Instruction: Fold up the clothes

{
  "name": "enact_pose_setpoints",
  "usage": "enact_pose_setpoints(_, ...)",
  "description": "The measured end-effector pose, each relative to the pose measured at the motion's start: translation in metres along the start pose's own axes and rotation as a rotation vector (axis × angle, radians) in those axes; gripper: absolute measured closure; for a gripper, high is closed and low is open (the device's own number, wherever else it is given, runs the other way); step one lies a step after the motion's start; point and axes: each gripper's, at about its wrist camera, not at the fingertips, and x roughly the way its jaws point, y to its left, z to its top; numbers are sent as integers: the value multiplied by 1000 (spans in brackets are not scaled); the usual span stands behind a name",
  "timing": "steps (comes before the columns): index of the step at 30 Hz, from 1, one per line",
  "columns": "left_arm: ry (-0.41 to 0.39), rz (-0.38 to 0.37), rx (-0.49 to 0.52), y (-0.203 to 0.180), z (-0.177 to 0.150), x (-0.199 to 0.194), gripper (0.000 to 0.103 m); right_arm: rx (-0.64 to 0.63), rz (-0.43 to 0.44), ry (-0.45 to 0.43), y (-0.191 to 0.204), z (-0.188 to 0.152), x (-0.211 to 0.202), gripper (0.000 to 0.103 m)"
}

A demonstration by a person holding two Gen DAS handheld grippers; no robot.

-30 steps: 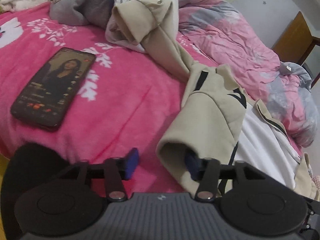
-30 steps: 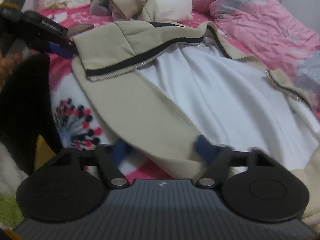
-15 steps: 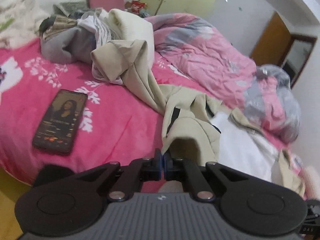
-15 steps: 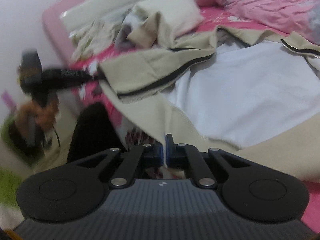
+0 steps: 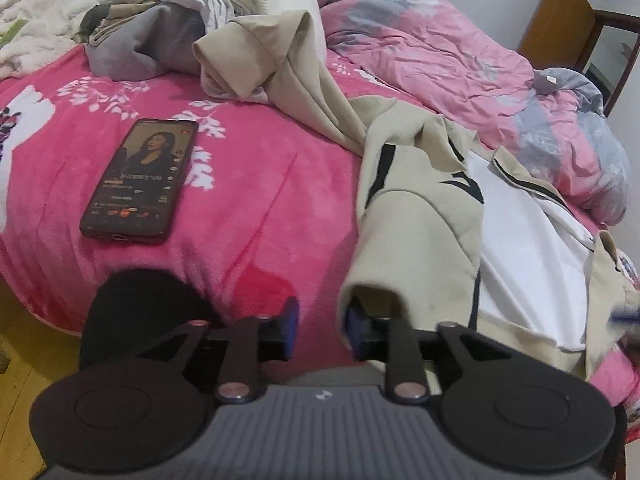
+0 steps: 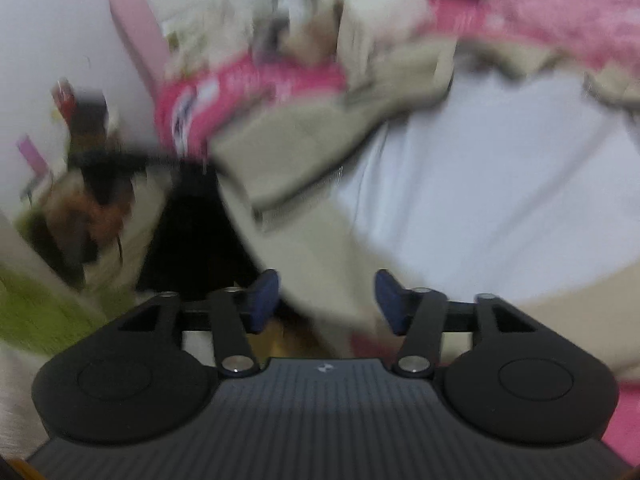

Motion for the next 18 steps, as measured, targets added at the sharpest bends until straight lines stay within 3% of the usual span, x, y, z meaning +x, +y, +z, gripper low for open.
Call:
enact_pose_setpoints(3, 10, 4, -18, 1, 1, 2, 59, 6, -164, -105, -29, 25, -9, 37)
enact_pose_setpoints(6, 20, 2, -36, 0, 3, 1, 53, -2, -380, -101, -66, 51, 20, 39)
enact_pose_setpoints(8, 1, 4, -45, 4, 5, -4, 51, 18, -446, -66, -96, 58, 45, 45)
enact_pose_setpoints(10, -17, 6, -53, 7, 7, -10, 48, 33, -501, 14, -125, 49, 65, 53)
enact_pose_setpoints(12, -35, 9, -61, 10, 9, -15, 45, 39, -586, 115, -154, 26, 67, 53)
enact_pose_setpoints(14, -60, -8, -77, 16, 14, -22, 43, 73, -622, 102, -174, 3, 39, 53)
enact_pose_setpoints(15, -75, -22, -88, 20, 17, -25, 43, 99, -661, 106, -183, -7, 23, 58)
enact_pose_setpoints(16, -89, -37, -96, 23, 20, -28, 42, 122, -698, 111, -191, -16, 8, 72)
enact_pose_setpoints(18, -109, -66, -82, 20, 27, -26, 41, 137, -739, 121, -197, -25, -12, 72)
